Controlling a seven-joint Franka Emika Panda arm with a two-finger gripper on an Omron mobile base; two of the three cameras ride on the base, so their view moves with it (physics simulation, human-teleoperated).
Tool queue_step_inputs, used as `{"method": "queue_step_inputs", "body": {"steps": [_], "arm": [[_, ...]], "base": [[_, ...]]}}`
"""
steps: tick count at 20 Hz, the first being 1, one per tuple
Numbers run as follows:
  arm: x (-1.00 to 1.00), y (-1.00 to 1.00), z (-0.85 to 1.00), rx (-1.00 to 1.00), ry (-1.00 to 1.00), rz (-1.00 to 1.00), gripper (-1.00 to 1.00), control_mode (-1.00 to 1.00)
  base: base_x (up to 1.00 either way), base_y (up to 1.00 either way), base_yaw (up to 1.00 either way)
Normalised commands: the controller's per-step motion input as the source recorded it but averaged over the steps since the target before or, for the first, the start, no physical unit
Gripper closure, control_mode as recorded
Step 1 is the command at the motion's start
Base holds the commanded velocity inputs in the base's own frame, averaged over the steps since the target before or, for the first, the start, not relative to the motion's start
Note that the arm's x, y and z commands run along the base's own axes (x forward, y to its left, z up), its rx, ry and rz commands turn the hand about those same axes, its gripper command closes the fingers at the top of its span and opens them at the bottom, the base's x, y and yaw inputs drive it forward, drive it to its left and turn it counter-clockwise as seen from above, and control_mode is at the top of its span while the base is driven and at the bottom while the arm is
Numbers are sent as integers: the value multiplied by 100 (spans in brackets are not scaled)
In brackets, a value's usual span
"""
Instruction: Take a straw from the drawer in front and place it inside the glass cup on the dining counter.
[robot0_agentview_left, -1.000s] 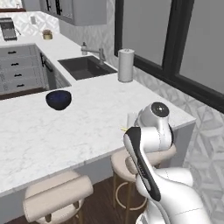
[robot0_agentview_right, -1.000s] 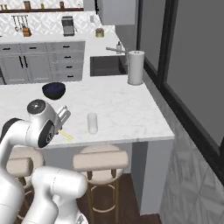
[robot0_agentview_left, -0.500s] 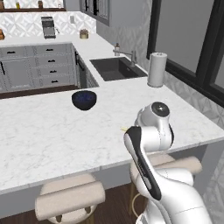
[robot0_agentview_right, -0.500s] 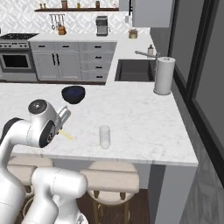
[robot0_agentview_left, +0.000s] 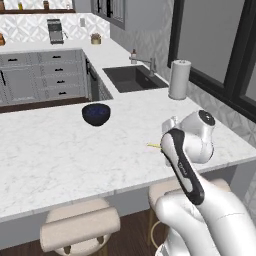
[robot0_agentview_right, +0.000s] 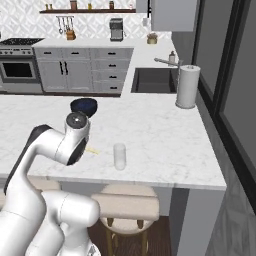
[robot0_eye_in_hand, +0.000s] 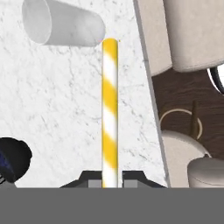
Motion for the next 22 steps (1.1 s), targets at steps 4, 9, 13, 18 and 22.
{"method": "queue_step_inputs", "body": {"steps": [4, 9, 13, 18, 22], "arm": [[-9, -48, 36, 19, -30, 18, 100, -100], [-19, -67, 41, 31, -27, 16, 100, -100], [-2, -44, 40, 23, -6, 7, 100, -100], [0, -11, 78, 8, 23, 0, 100, -100], [0, -2, 86, 5, 53, 0, 100, -100]], "base": [[0, 0, 0], [0, 0, 0], [0, 0, 0], [0, 0, 0], [0, 0, 0]]}}
